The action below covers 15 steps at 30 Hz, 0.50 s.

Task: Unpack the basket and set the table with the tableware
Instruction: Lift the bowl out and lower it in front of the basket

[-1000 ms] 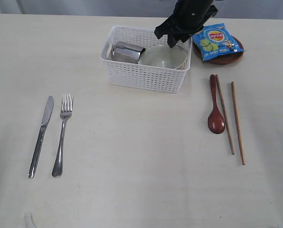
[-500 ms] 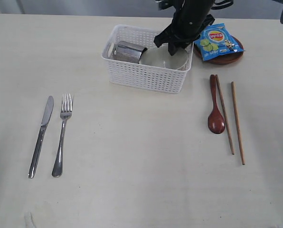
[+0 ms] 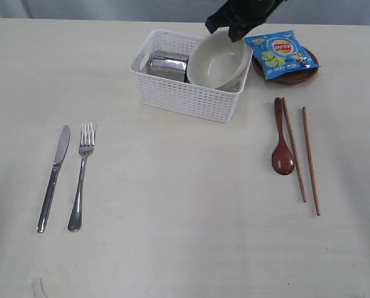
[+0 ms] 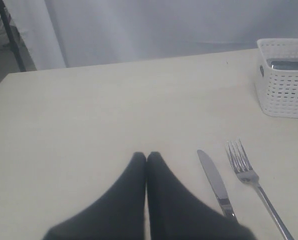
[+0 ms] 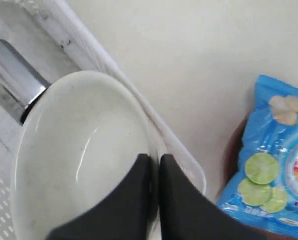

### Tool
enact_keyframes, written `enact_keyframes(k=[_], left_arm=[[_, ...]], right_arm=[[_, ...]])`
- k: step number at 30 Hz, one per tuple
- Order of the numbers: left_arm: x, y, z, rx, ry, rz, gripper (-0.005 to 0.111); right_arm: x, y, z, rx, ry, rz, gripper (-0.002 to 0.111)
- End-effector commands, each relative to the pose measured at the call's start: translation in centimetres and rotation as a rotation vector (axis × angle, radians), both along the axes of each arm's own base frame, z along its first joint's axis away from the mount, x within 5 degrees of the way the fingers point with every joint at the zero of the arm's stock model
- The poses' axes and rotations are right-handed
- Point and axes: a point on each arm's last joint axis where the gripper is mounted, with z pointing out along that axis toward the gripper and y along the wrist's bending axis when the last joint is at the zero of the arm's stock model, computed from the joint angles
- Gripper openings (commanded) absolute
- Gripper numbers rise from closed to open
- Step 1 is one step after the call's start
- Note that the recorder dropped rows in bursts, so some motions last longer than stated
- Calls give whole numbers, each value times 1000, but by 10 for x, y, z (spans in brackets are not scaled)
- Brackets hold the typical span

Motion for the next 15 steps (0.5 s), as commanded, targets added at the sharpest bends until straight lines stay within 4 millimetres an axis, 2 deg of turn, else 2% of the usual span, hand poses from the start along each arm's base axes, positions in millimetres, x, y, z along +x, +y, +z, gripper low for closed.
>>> enact_keyframes(k=[1,6,9,12,15], left_arm=[[0,0,-1,1,0,-4,0],[0,0,-1,1,0,-4,0],[0,0,-1,1,0,-4,0],[0,0,-1,1,0,-4,0],[0,0,-1,1,0,-4,0]], right_arm=[[-8,-6,45,21,-108,2,-1],[-26,-11,82,48,-135,2,-1],[-42,-7,100,151,-79,3,-1],[-59,2,102,236,62,60,-1],[-73,20,92,311,166,125,-1]])
